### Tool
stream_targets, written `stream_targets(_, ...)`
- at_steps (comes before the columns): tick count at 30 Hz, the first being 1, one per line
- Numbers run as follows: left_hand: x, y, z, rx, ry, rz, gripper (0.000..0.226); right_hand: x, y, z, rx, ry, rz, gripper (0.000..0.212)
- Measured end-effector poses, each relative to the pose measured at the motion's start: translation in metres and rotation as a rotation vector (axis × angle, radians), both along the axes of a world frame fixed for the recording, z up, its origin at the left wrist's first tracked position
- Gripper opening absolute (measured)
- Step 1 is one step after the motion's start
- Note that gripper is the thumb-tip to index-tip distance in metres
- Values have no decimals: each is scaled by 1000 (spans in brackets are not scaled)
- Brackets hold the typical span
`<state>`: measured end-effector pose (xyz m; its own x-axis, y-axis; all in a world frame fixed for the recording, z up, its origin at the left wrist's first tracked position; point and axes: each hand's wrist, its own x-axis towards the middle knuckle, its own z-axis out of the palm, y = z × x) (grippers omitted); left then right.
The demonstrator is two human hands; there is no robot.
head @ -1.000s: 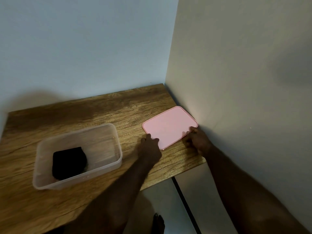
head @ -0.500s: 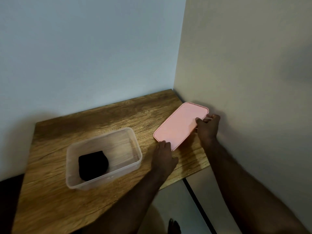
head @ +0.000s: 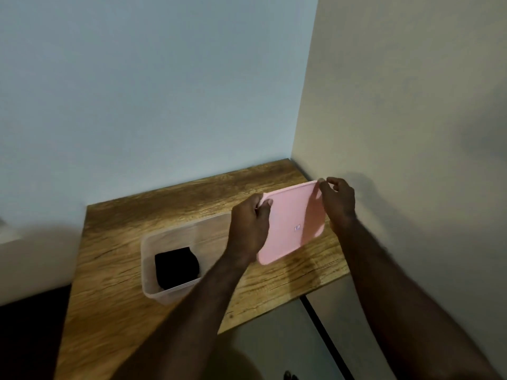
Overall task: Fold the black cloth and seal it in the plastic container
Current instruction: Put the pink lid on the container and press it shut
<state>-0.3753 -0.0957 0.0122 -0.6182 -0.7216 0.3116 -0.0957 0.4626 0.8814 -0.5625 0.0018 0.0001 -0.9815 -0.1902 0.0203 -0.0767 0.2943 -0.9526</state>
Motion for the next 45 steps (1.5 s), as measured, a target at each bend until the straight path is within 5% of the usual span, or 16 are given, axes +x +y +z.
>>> stream_targets(5, 39, -34, 4, 725, 238, 87, 10, 23, -3, -10, 149, -13, 232, 30)
stream_targets(10, 88, -61, 4, 960, 390, 172, 11, 58, -28, -17, 106, -68, 250, 24)
stream_targets(16, 148, -79, -19, 669, 4, 307, 30, 94, -56, -27, 33, -215, 205, 12)
stream_targets(20, 176, -78, -22, 509, -116, 378, 36, 117, -68, -33, 71, -297, 329, 28)
stream_targets(45, 184, -122, -54, 380, -216, 583, 30, 121, -120, -43, 236, -61, 526, 41)
